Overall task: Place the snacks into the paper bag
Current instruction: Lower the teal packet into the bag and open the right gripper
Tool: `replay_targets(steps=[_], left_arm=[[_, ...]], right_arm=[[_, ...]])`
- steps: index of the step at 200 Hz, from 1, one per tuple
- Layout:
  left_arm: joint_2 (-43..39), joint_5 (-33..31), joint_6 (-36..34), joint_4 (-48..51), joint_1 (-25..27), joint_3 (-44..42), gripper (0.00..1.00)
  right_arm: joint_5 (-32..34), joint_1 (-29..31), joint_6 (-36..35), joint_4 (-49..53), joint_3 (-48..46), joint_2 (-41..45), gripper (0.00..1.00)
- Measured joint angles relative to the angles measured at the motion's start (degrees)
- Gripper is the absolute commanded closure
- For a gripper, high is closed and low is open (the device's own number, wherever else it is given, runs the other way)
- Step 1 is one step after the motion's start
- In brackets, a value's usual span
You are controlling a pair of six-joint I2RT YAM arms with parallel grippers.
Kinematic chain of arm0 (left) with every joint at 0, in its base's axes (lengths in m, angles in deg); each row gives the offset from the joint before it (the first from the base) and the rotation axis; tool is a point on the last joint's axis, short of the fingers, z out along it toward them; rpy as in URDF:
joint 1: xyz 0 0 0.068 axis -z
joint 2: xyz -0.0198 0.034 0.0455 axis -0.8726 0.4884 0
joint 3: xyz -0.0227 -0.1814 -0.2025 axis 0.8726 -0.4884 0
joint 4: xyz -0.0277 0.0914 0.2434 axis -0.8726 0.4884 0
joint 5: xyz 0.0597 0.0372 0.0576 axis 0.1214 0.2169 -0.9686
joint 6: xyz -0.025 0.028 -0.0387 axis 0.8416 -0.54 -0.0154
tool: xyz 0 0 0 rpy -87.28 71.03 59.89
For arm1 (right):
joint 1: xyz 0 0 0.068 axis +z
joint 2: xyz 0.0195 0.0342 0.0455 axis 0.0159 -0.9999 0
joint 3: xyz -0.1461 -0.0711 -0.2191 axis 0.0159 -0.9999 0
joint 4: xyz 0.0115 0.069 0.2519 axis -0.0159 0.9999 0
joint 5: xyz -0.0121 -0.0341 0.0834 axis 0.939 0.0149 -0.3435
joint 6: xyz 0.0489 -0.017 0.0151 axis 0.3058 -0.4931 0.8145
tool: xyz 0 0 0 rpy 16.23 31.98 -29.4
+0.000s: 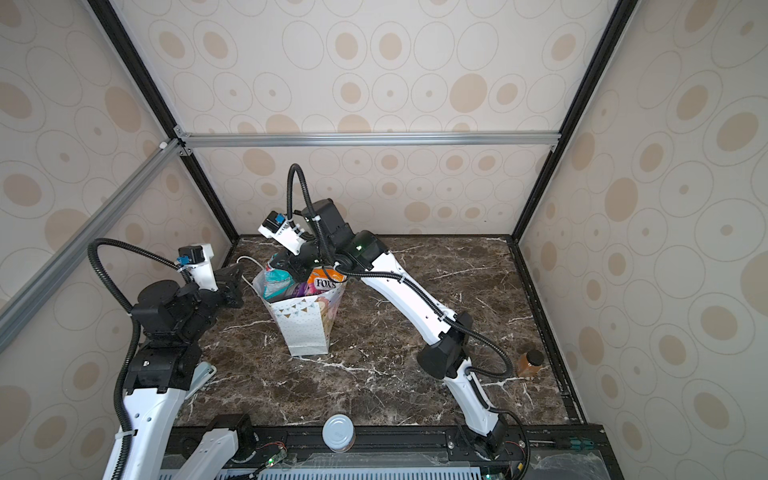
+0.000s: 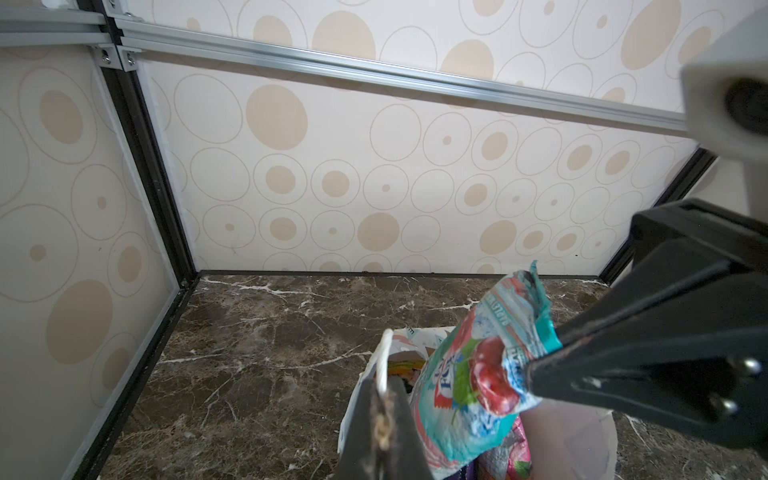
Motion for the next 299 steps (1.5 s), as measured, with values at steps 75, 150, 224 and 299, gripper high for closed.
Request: replay_targets(steps=[75, 150, 224, 299], left_arm=[[-0.02, -0.26, -0.02, 0.02, 0.00, 0.00, 1.00], [0.00, -0.28, 0.00, 0.02, -0.02, 0.00, 1.00], [-0.02, -0.28, -0.04, 0.02, -0.02, 0.00, 1.00], [-0.02, -0.26, -0.04, 0.02, -0.02, 0.00, 1.00]], right_arm=[[3.96, 0.39, 1.99, 1.46, 0.00, 6.19, 1.00], [4.37, 0.02, 3.28, 1.51, -0.70, 8.68, 1.00], [-3.78, -4.11, 7.15, 0.59, -0.68, 3.39, 1.00], [-1.55, -4.96, 6.38, 0.09, -0.68, 0.92, 1.00]])
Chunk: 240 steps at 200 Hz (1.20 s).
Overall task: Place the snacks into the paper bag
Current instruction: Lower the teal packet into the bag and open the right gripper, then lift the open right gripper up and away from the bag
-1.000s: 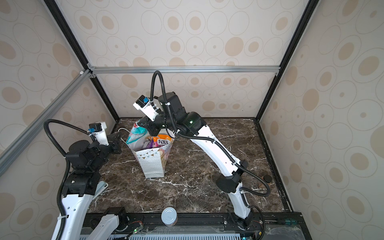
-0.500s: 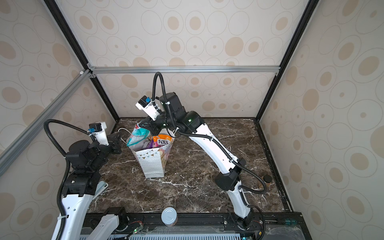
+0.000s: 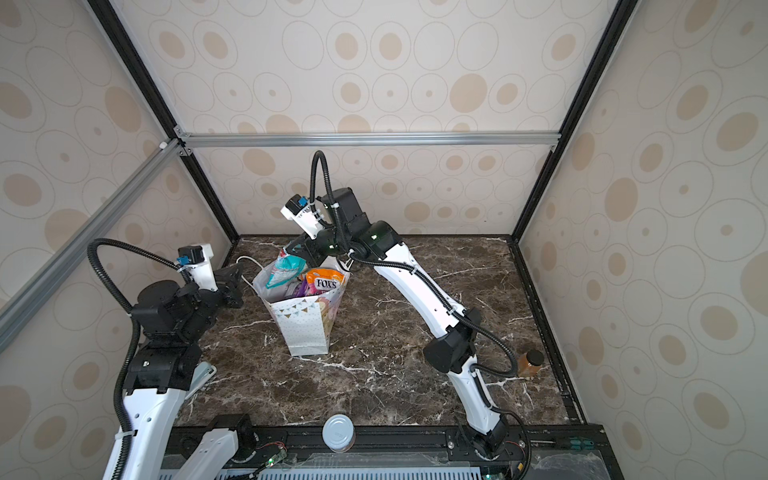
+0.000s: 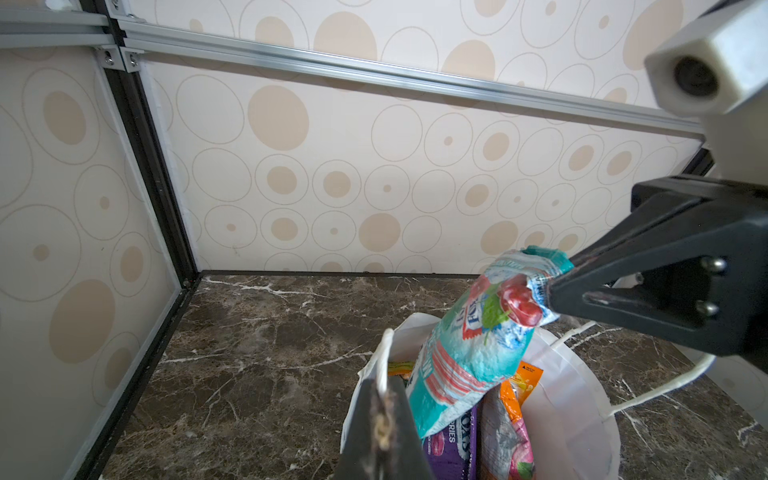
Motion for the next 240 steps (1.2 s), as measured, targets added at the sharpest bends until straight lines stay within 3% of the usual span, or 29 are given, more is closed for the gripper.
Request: replay_targets(steps=[77, 148, 177, 215, 240], left_arm=[[0.02, -0.02, 0.00, 0.02, -0.22, 0.00, 1.00], [0.02, -0.15, -0.02, 0.07, -0.26, 0.00, 1.00], [0.02, -0.15, -0.02, 0.07, -0.26, 0.00, 1.00], [0.02, -0.17, -0.02, 0.46, -0.31, -0.02, 1.00], [0.02, -0.17, -0.04, 0.42, -0.33, -0.04, 1.00]], right_arm=[[4.79, 4.92, -9.11, 2.64, -0.66, -0.13, 1.00], [5.09, 5.01, -11.45, 1.92, -5.01, -0.13, 1.00], [6.16, 5.01, -11.89, 2.36, -5.01, -0.13, 0.82], [7.67, 5.01, -12.50, 1.97, -5.01, -0.13, 0.80], [9.20, 5.07, -12.44, 2.27, -4.50, -0.13, 0.72]])
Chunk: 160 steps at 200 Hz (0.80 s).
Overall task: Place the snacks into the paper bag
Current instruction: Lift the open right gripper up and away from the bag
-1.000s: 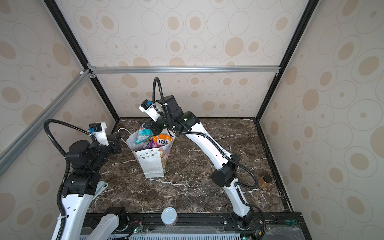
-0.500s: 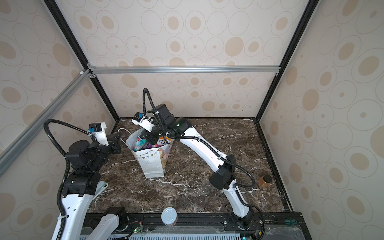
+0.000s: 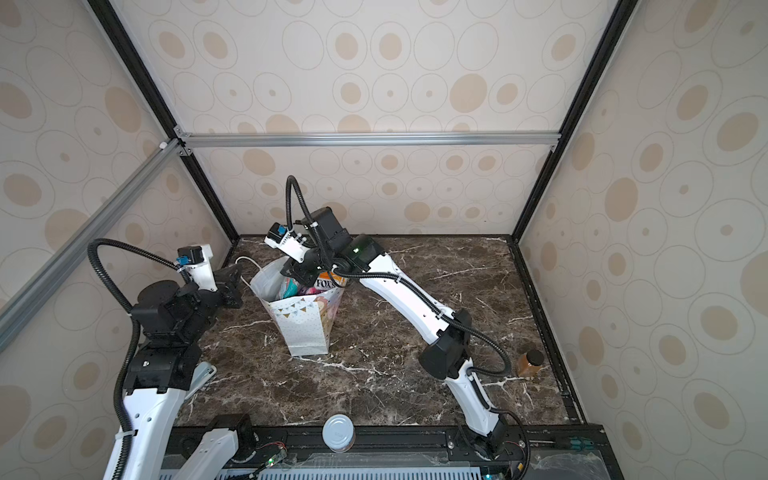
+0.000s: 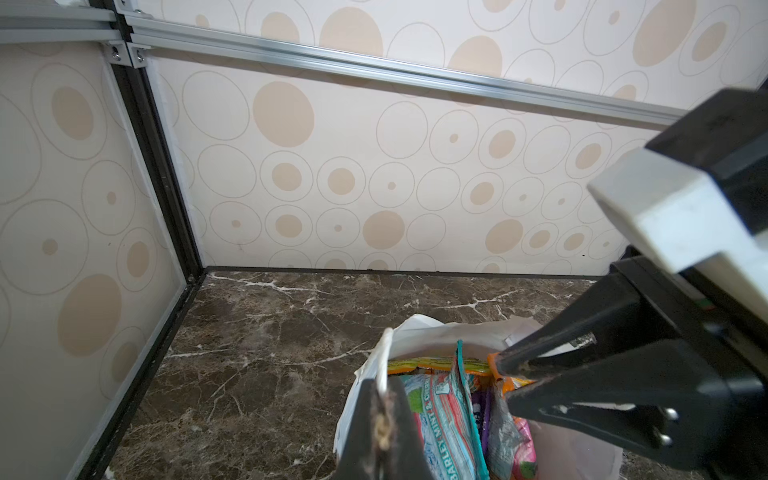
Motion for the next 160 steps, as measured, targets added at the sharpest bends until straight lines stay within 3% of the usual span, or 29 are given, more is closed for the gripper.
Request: replay_targets(steps=[48, 95, 121, 160], left_arm=[[0.00, 0.00, 0.00, 0.00, -0.02, 0.00, 1.00], [0.00, 0.02, 0.02, 0.00, -0.04, 0.00, 1.00], [0.00, 0.02, 0.02, 0.00, -0.04, 0.00, 1.00], [0.26, 0.20, 0.02, 0.37, -0.20, 0.24, 1.00]], right_arm=[[7.48, 0.87, 2.75, 1.95, 1.22, 2.32, 0.64], [16.41, 1.16, 6.36, 2.64, -6.67, 13.99, 0.63], [20.61, 1.18, 8.02, 0.37, -15.82, 22.36, 0.62], [25.22, 1.22, 11.63, -7.98, -39.58, 37.22, 0.56]])
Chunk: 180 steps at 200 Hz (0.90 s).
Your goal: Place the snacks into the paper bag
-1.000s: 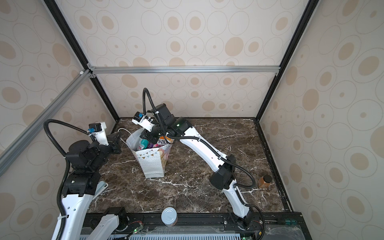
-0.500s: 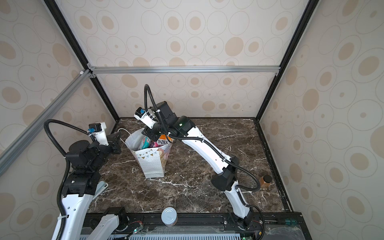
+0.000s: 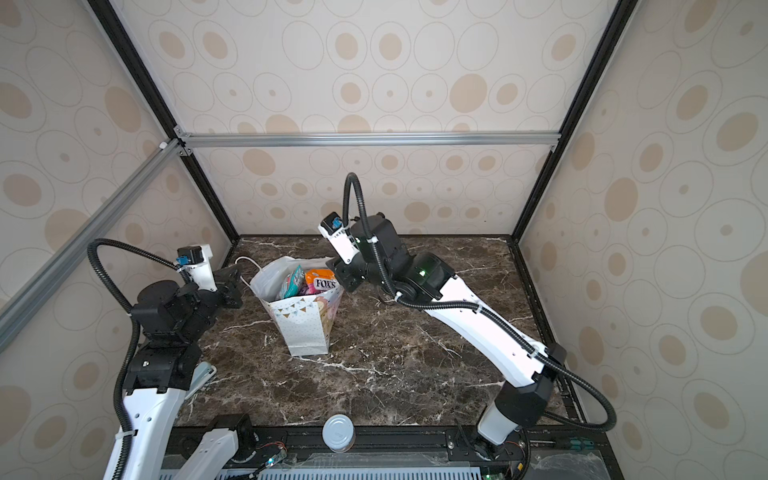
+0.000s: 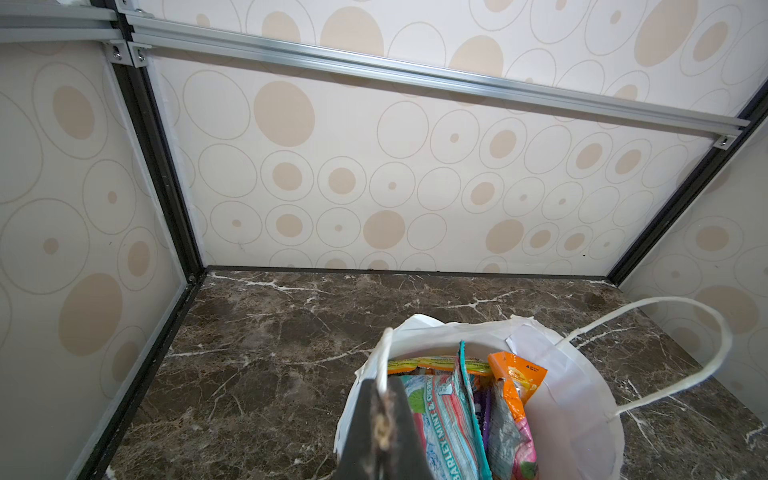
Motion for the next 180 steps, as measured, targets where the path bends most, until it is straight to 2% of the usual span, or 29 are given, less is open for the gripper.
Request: replay_targets(steps=[26, 41, 72, 133, 180], left_arm=[[0.98, 0.46, 0.00, 1.42, 0.00, 1.44, 1.00], [1.11, 0.92, 0.04, 2.60, 0.00, 2.23, 1.00], [1.11, 1.38, 0.13, 4.00, 0.00, 2.97, 1.00], [1.51, 2.40, 0.81, 4.02, -0.04, 2.97, 1.00], [1.60, 2.40, 0.79, 4.04, -0.04, 2.97, 1.00]], right_arm=[[1.05, -0.24, 2.97, -3.34, -10.64, 7.30, 0.52], [0.46, -0.55, 4.55, -6.62, -17.55, 12.07, 0.45], [-4.98, -3.19, 9.35, -14.43, -29.88, 19.98, 0.41], [-13.94, -6.40, 14.01, -24.44, -32.83, 16.59, 0.40], [-17.22, -9.22, 17.14, -29.24, -32.83, 12.96, 0.42]])
